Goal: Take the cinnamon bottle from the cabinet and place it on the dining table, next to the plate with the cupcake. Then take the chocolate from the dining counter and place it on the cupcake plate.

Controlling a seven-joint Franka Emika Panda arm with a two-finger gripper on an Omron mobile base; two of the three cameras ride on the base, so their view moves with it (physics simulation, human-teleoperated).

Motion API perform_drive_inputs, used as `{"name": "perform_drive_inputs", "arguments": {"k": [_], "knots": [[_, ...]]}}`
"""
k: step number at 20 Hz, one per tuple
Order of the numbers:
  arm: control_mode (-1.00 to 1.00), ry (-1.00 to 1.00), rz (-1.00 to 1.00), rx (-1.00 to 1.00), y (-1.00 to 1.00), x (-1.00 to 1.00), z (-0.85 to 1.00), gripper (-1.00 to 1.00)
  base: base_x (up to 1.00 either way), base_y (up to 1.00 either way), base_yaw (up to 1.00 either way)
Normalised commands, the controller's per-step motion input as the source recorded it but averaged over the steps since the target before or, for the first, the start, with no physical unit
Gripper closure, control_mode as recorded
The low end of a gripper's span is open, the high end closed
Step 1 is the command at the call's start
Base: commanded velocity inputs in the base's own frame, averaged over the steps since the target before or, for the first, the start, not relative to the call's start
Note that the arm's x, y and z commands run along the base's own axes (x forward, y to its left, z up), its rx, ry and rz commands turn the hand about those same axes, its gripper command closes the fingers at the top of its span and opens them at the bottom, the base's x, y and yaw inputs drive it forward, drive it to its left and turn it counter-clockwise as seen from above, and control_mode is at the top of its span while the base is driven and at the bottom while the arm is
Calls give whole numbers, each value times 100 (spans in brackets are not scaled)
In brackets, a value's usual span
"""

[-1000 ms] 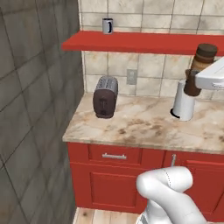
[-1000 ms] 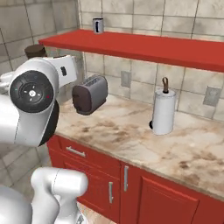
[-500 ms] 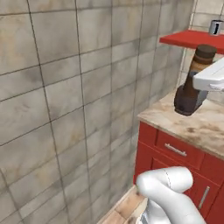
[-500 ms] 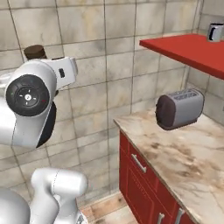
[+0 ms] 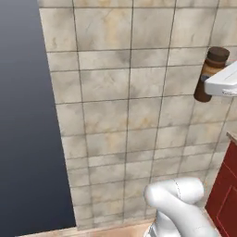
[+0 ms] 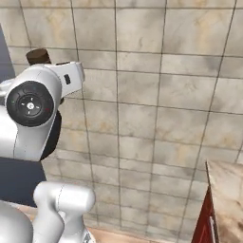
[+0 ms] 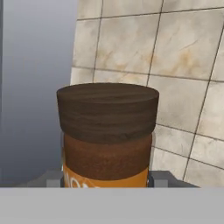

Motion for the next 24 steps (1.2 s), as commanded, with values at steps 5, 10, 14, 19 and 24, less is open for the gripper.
{"name": "perform_drive_inputs", "arguments": {"k": [5, 10, 14, 19, 24], "knots": [[100, 0, 0, 0, 0, 0, 0, 100, -24, 0, 100], [100, 0, 0, 0, 0, 0, 0, 100, -23, 0, 100], [100, 0, 0, 0, 0, 0, 0, 100, -18, 0, 100], [100, 0, 0, 0, 0, 0, 0, 100, 4, 9, 86], [100, 0, 0, 0, 0, 0, 0, 100, 71, 26, 59]]}}
